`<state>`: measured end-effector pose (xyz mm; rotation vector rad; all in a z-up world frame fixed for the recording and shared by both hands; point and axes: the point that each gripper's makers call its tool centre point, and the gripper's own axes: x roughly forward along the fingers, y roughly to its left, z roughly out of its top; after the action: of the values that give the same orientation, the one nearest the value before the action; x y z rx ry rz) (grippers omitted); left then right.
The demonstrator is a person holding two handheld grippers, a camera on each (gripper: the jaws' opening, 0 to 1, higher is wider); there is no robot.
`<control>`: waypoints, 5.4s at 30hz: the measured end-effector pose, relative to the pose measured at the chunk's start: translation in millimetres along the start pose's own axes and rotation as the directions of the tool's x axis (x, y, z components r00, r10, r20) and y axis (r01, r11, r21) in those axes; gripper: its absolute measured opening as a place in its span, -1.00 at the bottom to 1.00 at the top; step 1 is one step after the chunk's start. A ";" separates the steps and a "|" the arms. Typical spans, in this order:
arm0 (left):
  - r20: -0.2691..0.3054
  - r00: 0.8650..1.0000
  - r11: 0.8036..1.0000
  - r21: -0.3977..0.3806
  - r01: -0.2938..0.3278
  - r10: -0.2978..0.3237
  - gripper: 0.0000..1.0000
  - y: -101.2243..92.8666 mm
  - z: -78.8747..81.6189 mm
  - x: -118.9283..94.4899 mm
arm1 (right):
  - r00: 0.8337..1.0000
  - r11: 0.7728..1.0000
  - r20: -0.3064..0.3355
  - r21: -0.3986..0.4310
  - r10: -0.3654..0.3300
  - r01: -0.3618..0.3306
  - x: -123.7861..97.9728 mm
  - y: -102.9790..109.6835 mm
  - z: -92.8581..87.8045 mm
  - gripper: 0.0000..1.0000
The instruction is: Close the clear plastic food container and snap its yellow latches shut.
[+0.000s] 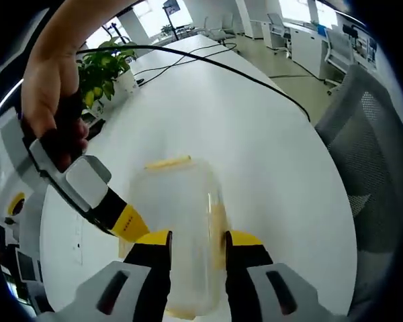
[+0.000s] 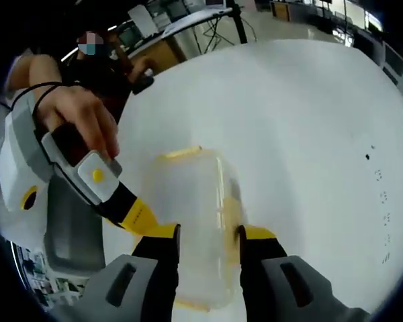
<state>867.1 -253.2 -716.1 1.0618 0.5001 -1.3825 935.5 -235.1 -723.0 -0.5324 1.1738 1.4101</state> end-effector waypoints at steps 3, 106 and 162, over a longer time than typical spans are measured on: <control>0.005 1.000 1.000 -0.003 -0.007 0.007 -0.47 1.2 0.2 1.2 | 1.000 1.000 0.002 0.014 0.012 -0.012 3.9 1.6 -0.7 -0.29; 0.039 0.963 0.845 -0.490 -0.212 0.265 -0.39 -1.5 -38.4 -60.9 | 0.862 0.909 0.294 0.086 -0.414 0.408 -29.0 74.9 -16.9 -0.27; -0.005 0.938 0.700 -0.665 -0.261 0.346 -0.40 -9.1 -100.1 -1.8 | 0.638 0.723 0.359 0.470 -0.681 0.507 19.6 32.7 -98.9 -0.21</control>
<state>886.8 -168.0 -765.5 0.4390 0.6275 -0.8502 870.6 -306.2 -767.5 -0.2400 0.6613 0.6668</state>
